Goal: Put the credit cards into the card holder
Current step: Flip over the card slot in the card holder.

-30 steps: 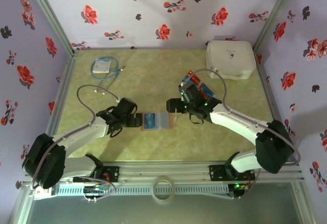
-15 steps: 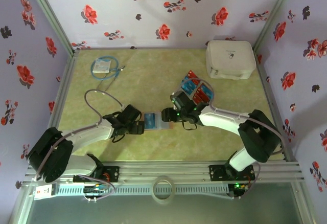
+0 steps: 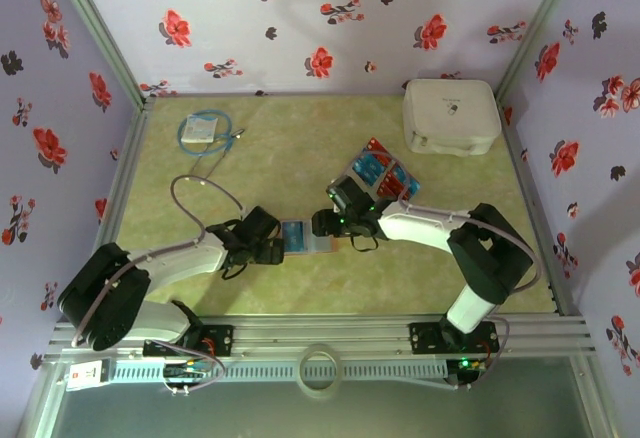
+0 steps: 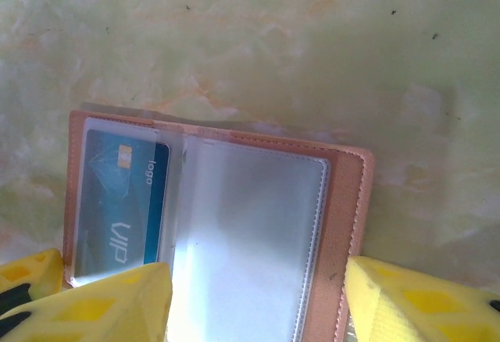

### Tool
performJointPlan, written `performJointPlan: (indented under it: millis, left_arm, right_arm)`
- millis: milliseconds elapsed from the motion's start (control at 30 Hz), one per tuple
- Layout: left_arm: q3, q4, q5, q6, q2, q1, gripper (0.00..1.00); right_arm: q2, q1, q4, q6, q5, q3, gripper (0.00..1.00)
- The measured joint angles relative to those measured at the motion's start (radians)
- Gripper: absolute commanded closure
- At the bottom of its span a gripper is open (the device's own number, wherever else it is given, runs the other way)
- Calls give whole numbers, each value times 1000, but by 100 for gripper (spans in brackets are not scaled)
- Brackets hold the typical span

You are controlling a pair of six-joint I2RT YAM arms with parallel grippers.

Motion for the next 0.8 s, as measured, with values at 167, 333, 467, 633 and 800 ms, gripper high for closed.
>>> performJointPlan:
  millis: [167,333,467,633,800]
  left_arm:
    - [0,3,-11,0,16,-6,0]
    - [7,4,-19,0,27,-13,0]
    - [8,4,-26,0,28,-18,0]
    - [12,3,-27,0,34,-19,0]
    - [16,3,-30,0,40,-20,0]
  right_arm:
    - [13,0,-1,0,0,20,37]
    - [37,0,-2,-1,1,39,37]
    - [54,0,-7,-1,1,40,37]
    - [72,0,-9,-1,1,40,37]
    - [105,0,-9,-4,0,49,37]
